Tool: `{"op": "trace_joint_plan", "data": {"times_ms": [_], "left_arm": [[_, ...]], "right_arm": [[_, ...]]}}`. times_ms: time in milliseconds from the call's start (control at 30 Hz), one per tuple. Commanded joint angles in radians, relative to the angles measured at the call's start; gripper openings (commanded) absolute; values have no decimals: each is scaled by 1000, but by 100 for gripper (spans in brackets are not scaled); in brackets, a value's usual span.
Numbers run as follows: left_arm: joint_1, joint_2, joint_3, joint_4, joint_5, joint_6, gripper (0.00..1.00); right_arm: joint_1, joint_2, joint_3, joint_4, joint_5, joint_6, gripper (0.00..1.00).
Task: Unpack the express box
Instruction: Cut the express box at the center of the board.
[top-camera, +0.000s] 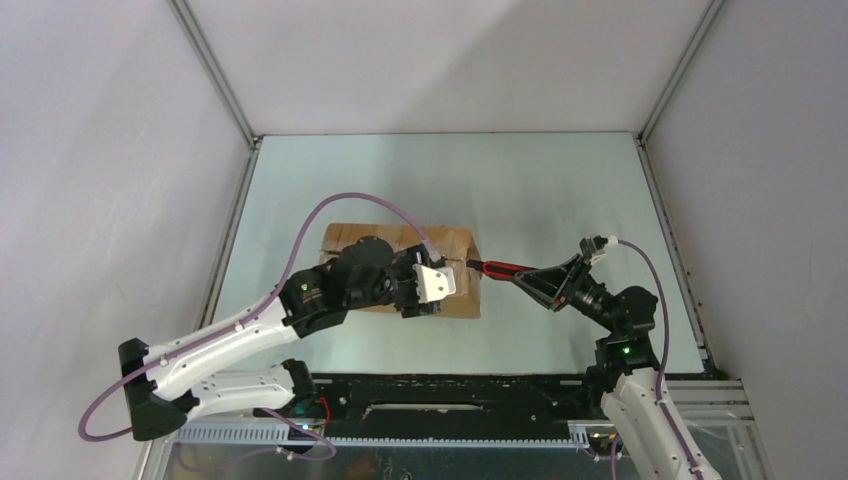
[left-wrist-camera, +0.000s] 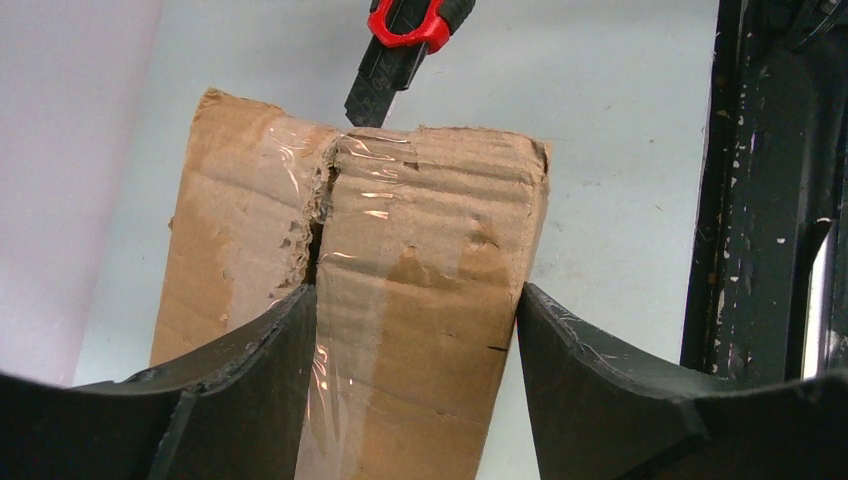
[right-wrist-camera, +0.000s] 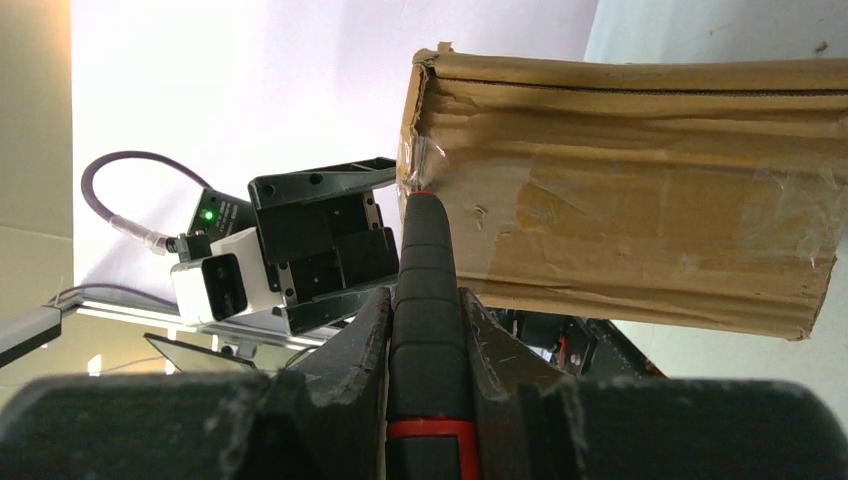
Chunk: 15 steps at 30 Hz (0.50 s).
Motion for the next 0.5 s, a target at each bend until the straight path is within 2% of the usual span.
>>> {"op": "trace_joint_plan", "data": {"times_ms": [0, 200, 367, 467], "left_arm": [[-3, -14, 17, 91, 39, 66, 68], [-3, -22, 7, 112, 7, 57, 66], [18, -73, -42, 139, -6, 26, 66], [23, -92, -60, 146, -2, 14, 66]], "right_arm": [[39, 5, 58, 34, -50, -24, 0], [59, 1, 90, -54, -42, -90, 0], [-58, -42, 91, -101, -108, -82, 0], [-86, -53, 91, -108, -130, -73, 0]]}}
